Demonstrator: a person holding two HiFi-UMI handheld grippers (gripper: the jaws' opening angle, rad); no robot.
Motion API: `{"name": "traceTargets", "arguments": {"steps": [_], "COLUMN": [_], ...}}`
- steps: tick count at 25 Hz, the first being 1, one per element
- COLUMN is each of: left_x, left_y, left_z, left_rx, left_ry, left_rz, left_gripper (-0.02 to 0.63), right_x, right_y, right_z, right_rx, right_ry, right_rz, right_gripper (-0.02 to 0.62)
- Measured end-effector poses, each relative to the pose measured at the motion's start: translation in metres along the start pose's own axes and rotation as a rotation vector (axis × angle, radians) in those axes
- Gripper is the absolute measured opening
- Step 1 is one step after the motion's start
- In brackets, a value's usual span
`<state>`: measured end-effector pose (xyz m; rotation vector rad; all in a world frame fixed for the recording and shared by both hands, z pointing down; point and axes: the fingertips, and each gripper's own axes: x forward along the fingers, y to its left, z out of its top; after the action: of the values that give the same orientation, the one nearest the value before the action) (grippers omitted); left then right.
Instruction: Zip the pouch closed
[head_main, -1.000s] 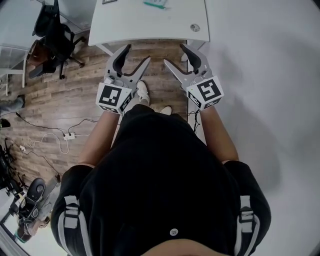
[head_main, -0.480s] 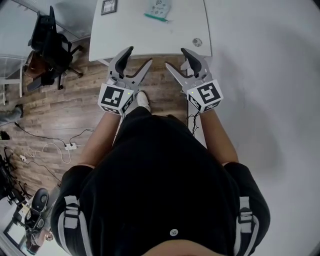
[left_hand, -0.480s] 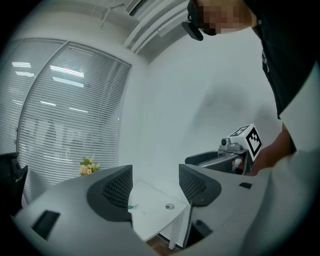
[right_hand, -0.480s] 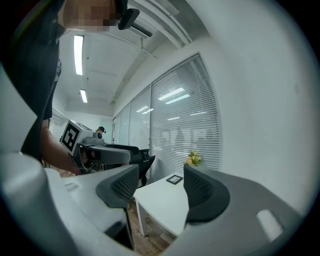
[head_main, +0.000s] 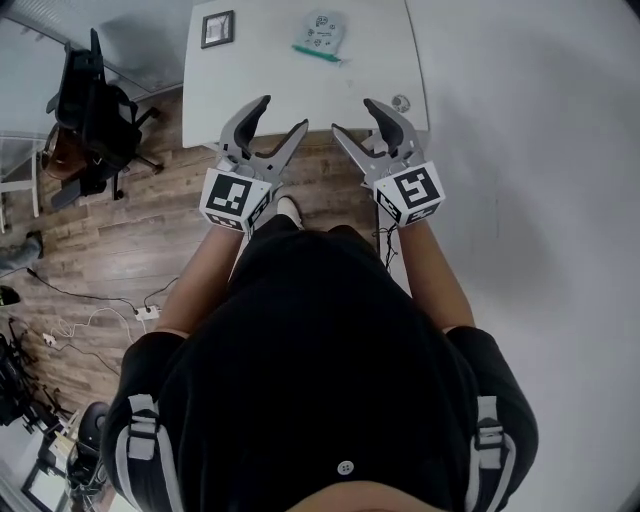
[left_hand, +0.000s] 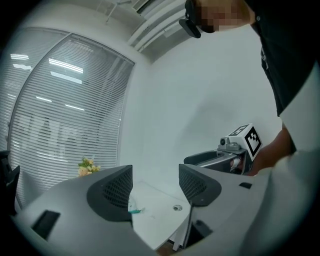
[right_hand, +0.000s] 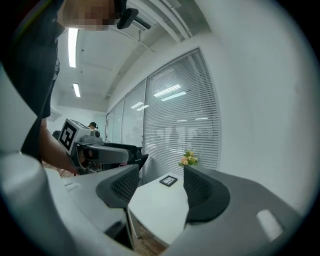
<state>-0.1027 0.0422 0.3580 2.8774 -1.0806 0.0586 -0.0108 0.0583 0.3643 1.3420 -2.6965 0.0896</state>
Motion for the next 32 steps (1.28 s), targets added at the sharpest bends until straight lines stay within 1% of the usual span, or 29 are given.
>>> {"name": "traceTargets", "arguments": {"steps": [4,8,13,17,22,26,32], "left_x": [0.003,0.010,0.030,0.048,0.073,0.097,0.143], "left_y": [0.019,0.024,0.035,0.046,0.056,0.069,0.089], "left_z": [-0.003,-0.009,-0.018,-0.027,-0.034,-0.043,-0.049], "left_rx": [0.012,-0.005,-0.013,-0.029,-0.031,-0.028,-0.045], "left_ry": [0.005,0.008,0.024,0.047,0.068,0.096,0.124], "left_rz": [-0.031,-0.050,-0.066,-0.064,-0.047,-0.024,0.007], "left_gripper": [0.281,0.281,0.281,0.281,0.281,0.281,0.281], "right_x": [0.018,0.024,0.037,0.049,0.066,0.083,0.112], "right_y": [-0.003,-0.008,-0.028,-0.052,-0.086,-0.118,-0.164], "right_z": [-0.004,-0.010,-0.015,-0.021,-0.035,-0.047,-0.063], "right_rx": [0.016,0.017,0.010,0.016,0.039,0.047,0.074], "right_ry": [0.005,0.016,0.035,0.048,0.056,0.075,0.111], "right_rz": [-0.037,-0.061,-0.078,-0.084,-0.088,-0.072,-0.042], "right_gripper": [0.283,0.283,0.283,0.284,0.284,0.283,0.282]}}
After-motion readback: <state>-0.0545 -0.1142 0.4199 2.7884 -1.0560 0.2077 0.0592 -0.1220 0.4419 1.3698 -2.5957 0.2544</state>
